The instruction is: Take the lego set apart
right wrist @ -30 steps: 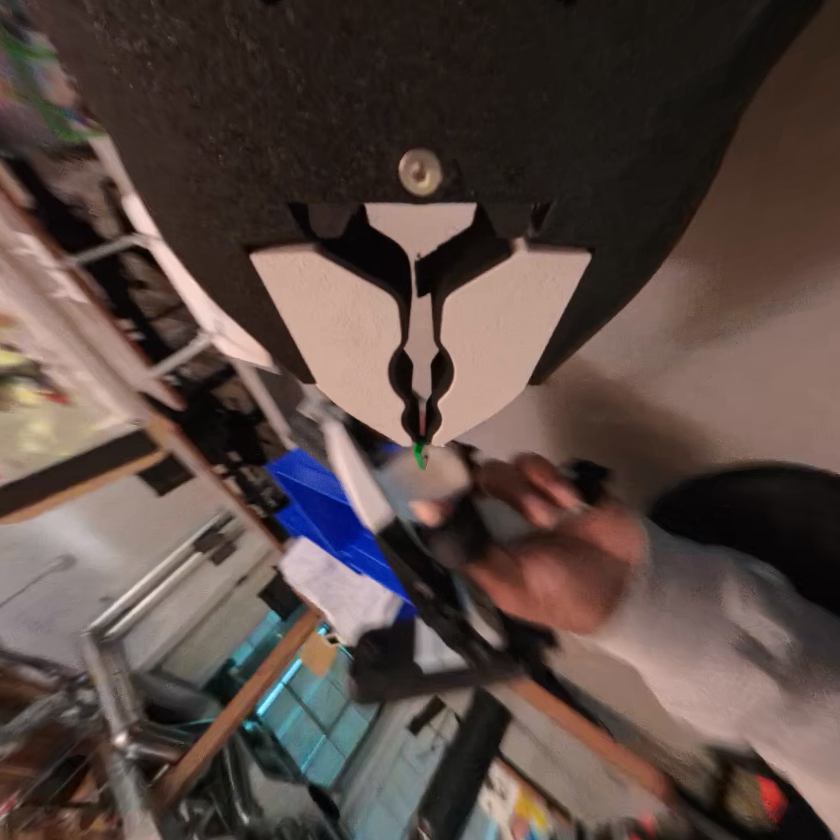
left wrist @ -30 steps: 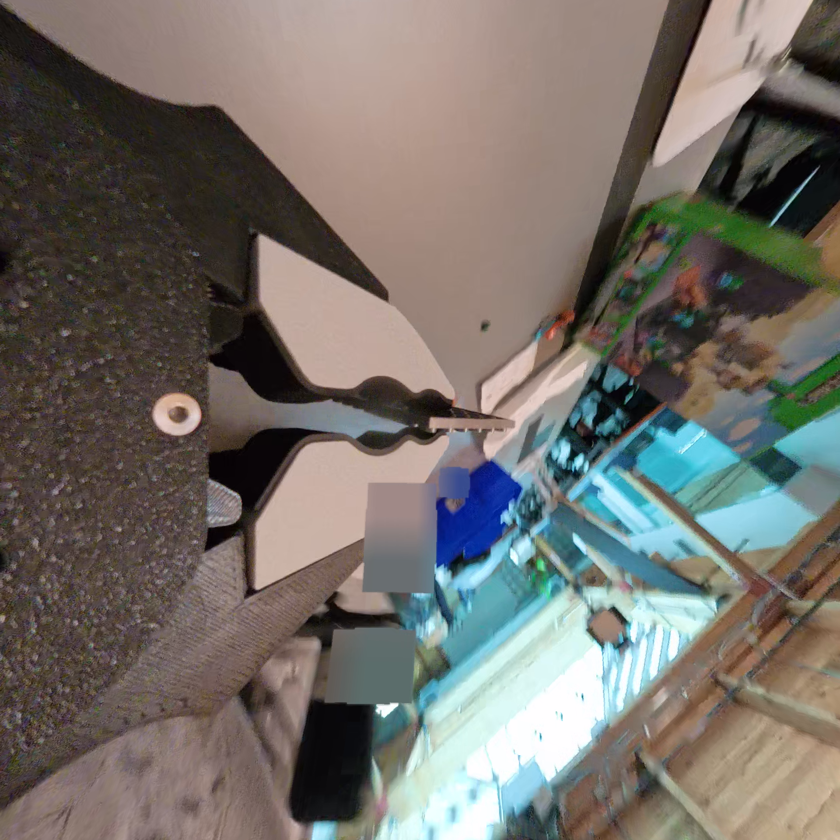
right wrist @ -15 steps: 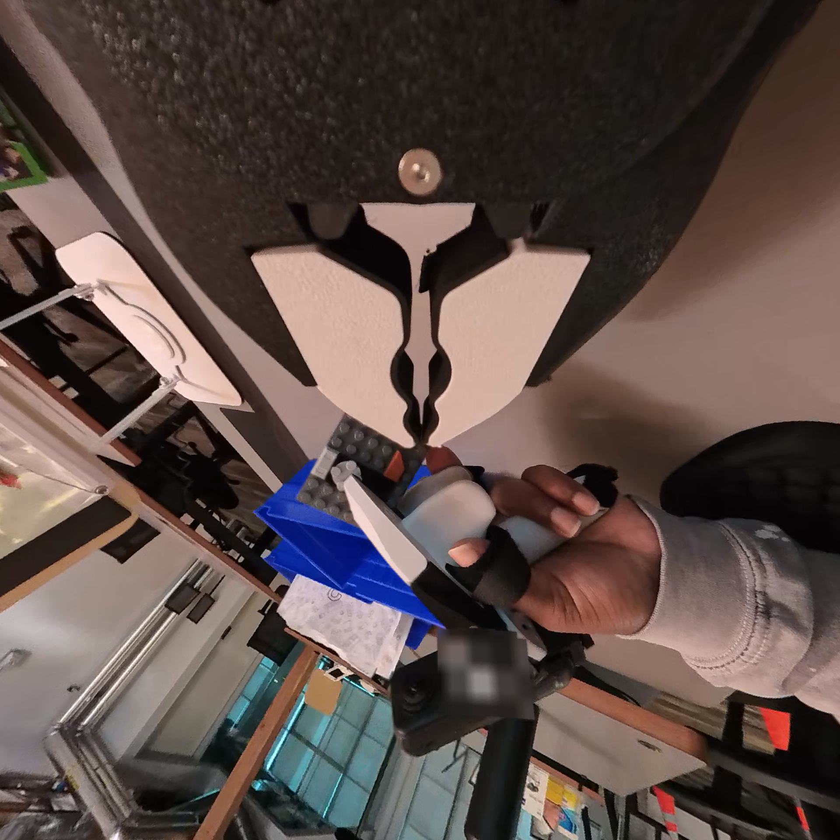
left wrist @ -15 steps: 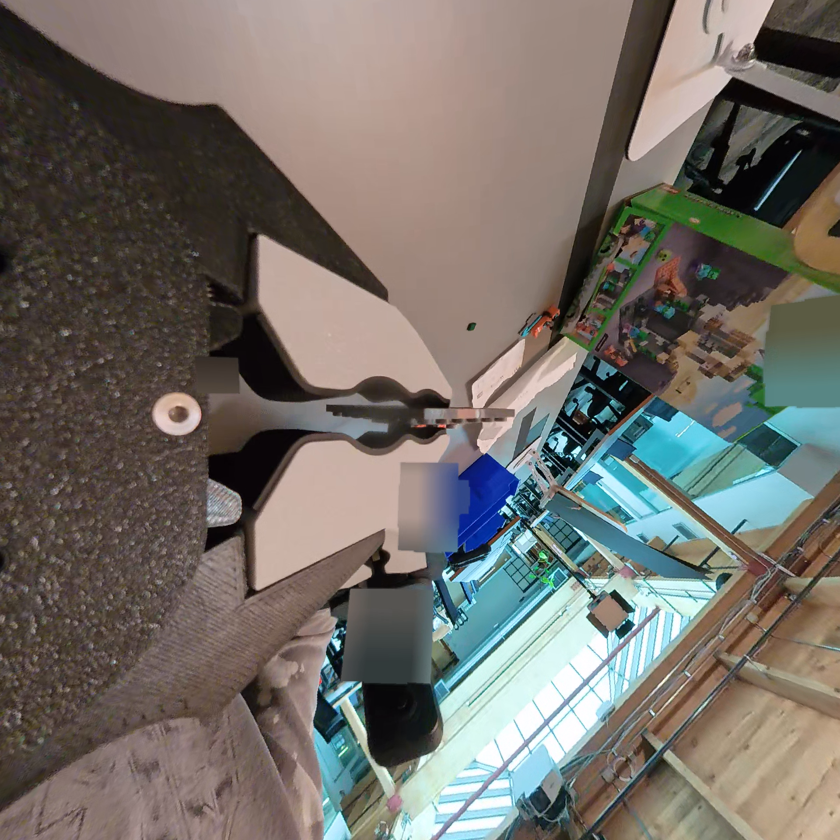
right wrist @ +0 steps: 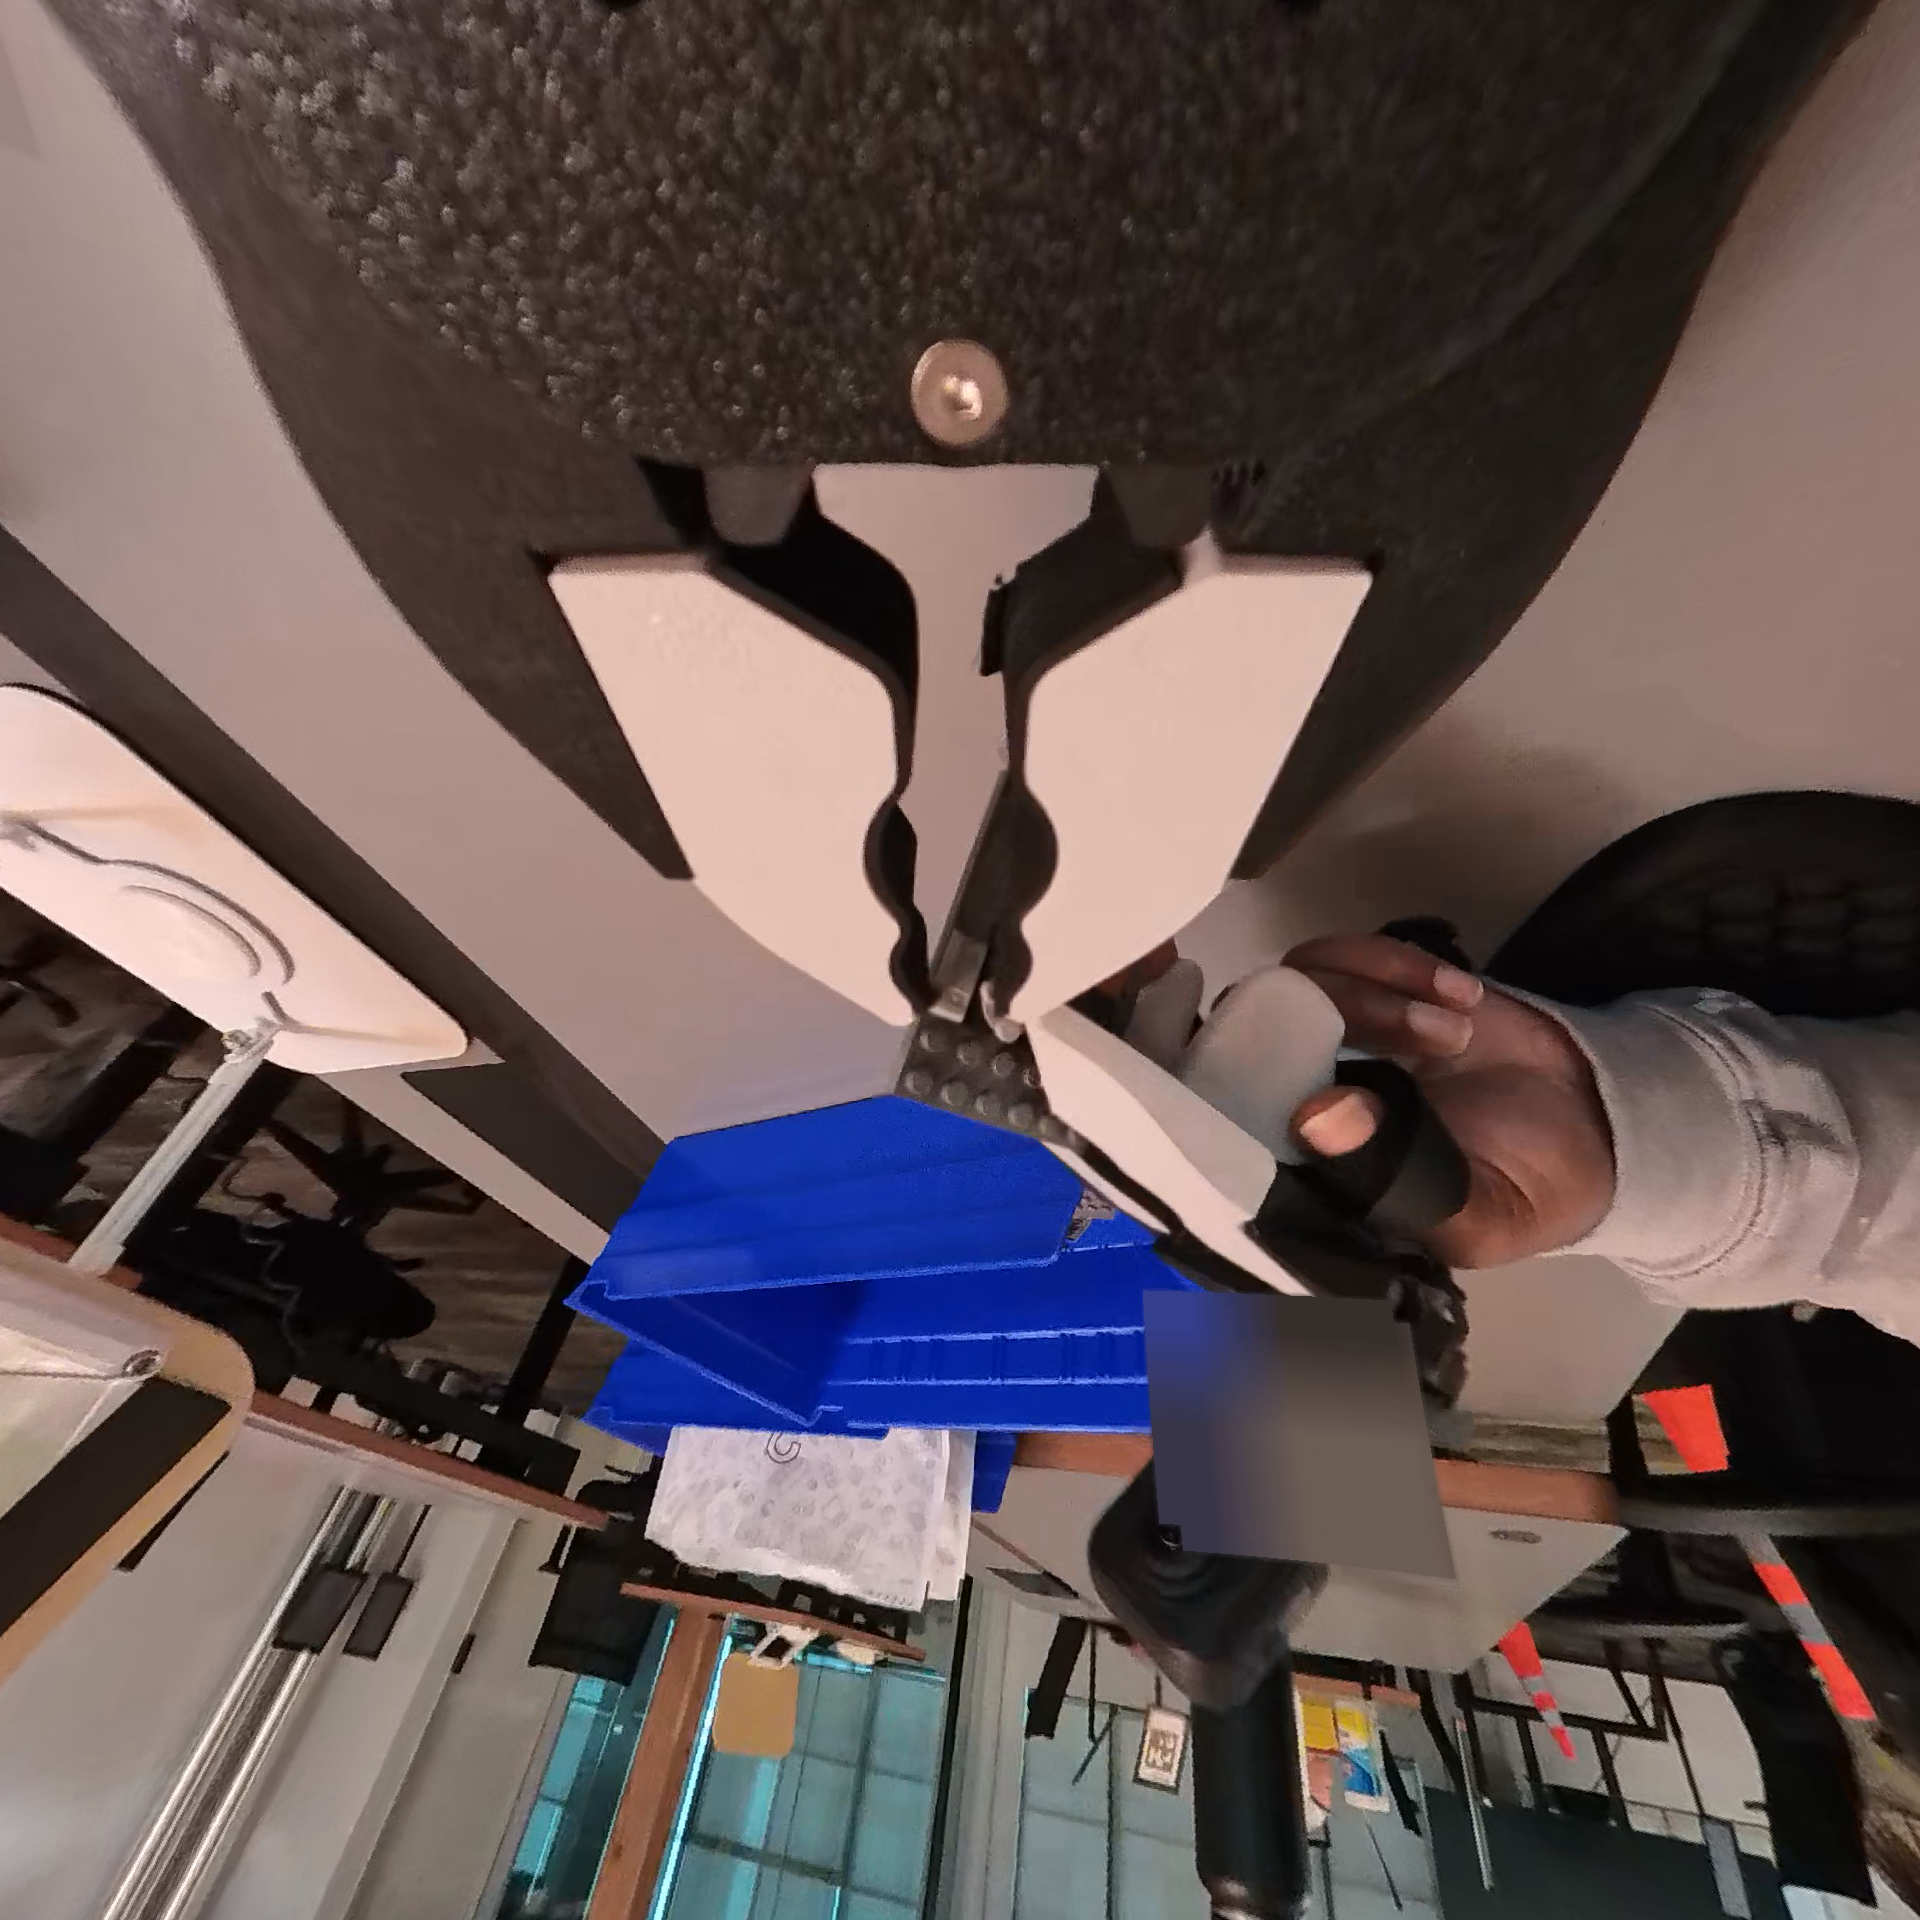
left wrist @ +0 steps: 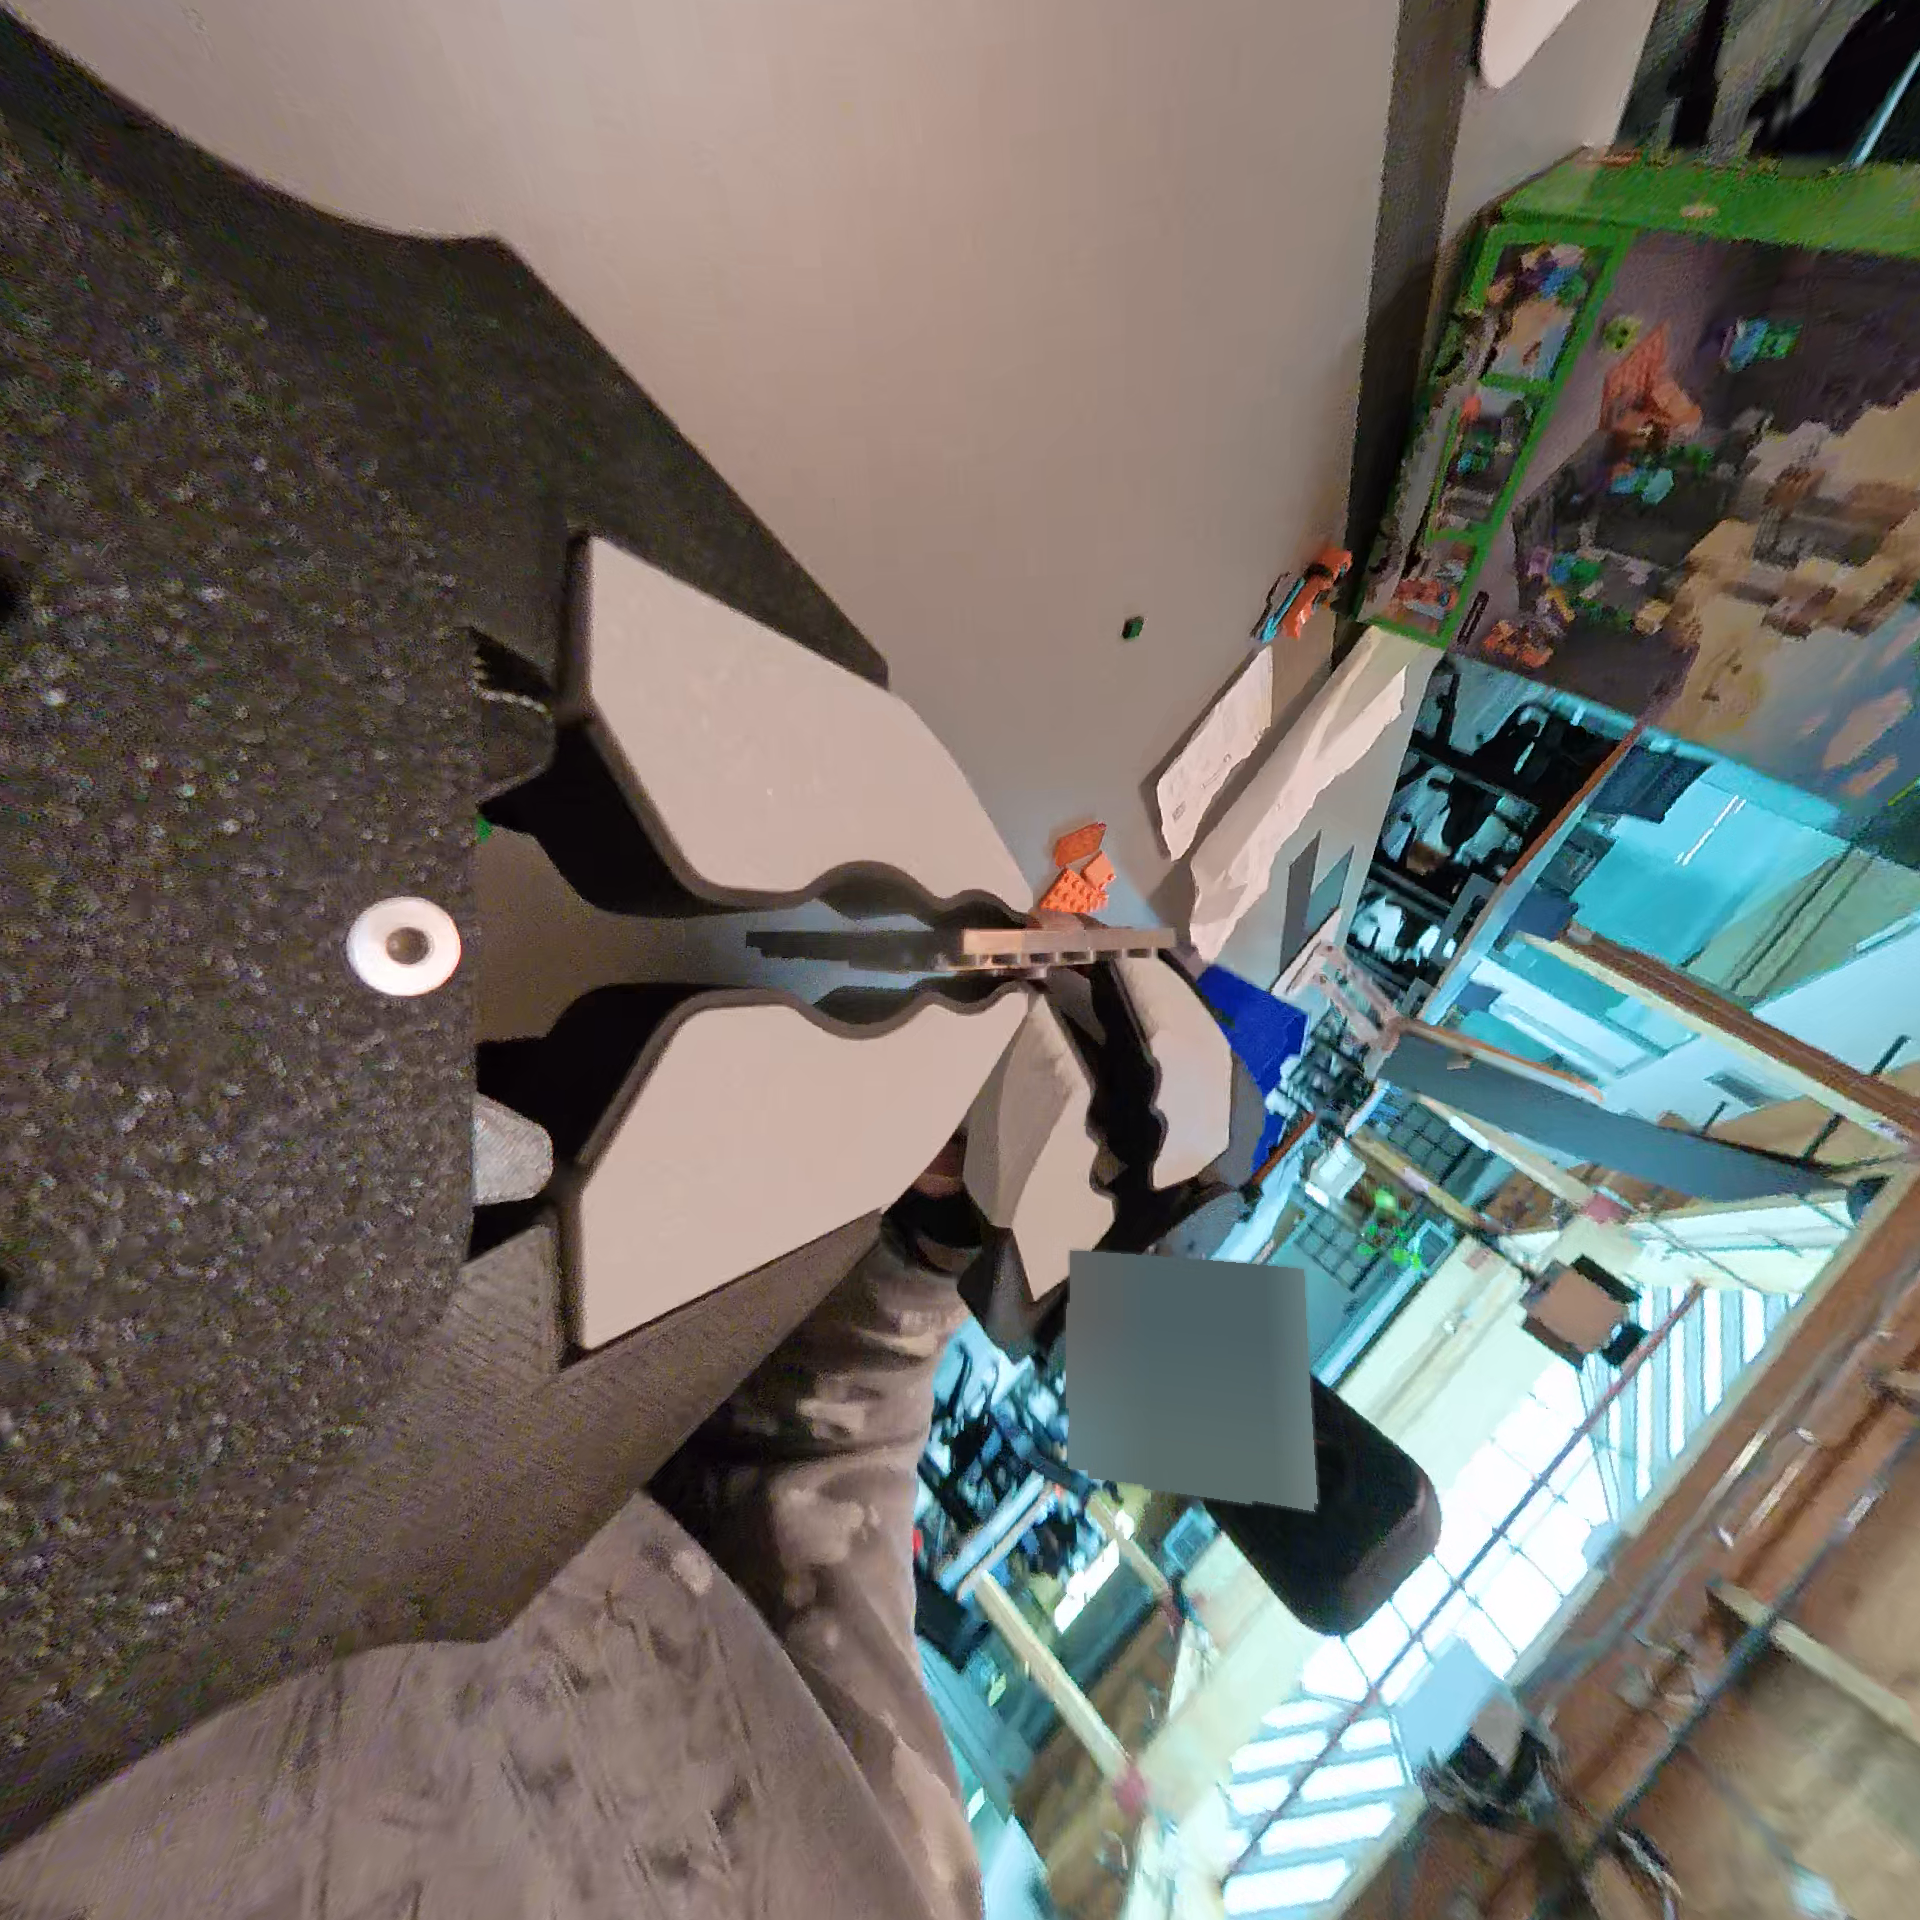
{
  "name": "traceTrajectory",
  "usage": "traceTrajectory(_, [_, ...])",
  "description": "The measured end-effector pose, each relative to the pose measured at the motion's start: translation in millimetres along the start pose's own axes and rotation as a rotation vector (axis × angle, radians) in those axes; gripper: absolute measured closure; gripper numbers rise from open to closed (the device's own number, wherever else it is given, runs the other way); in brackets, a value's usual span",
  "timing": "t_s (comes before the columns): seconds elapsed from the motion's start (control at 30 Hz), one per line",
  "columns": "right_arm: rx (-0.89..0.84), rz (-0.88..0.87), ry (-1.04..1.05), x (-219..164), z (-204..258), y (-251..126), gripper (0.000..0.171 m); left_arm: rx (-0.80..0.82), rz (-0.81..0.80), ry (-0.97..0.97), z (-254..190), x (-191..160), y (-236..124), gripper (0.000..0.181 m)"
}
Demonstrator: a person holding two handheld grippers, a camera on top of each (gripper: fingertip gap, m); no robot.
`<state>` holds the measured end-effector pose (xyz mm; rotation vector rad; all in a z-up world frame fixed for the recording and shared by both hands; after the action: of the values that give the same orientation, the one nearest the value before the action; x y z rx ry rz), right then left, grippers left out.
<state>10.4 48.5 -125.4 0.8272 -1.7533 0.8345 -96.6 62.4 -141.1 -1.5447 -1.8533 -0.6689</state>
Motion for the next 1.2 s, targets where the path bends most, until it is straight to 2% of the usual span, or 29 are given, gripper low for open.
traceTrajectory(0.23, [-0.011,0.035,-0.005,1,1,0,0.157,0.101,-0.01,0.188,-6,0,1,0.173])
traceTrajectory(0.43, [-0.08,0.062,-0.079,-2,5,3,0.16,0.216,0.023,0.266,-5,-4,2,0.173])
traceTrajectory(0.7, [-0.093,0.083,-0.198,-6,6,1,0.167,0.241,0.064,0.217,-1,-8,5,0.173])
traceTrajectory(0.8, [0.144,0.038,-0.119,-2,26,2,0.171,0.273,0.018,0.162,10,2,1,0.173])
traceTrajectory(0.87, [0.098,0.054,-0.204,-5,29,4,0.171,0.254,0.0,0.146,11,9,-3,0.173])
traceTrajectory(0.93, [0.083,0.022,-0.142,-2,19,1,0.171,0.235,-0.004,0.131,10,10,-4,0.173])
traceTrajectory(1.17, [0.026,0.001,-0.152,0,9,-3,0.171,0.186,0.013,0.098,7,5,-2,0.173])
traceTrajectory(1.2, [0.021,0.006,-0.153,0,6,-3,0.167,0.17,0.012,0.084,6,5,-1,0.173])
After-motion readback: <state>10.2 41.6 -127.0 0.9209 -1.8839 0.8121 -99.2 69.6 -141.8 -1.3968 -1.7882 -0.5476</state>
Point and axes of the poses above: each gripper's, where its closed fingertips meet, y out along the fingers, x out of its top, z = x × y across the jaws, the point moved 6 cm from there along -y, back along the fingers, and after that the axes turned 8 degrees about -y, right-handed, at the moved point
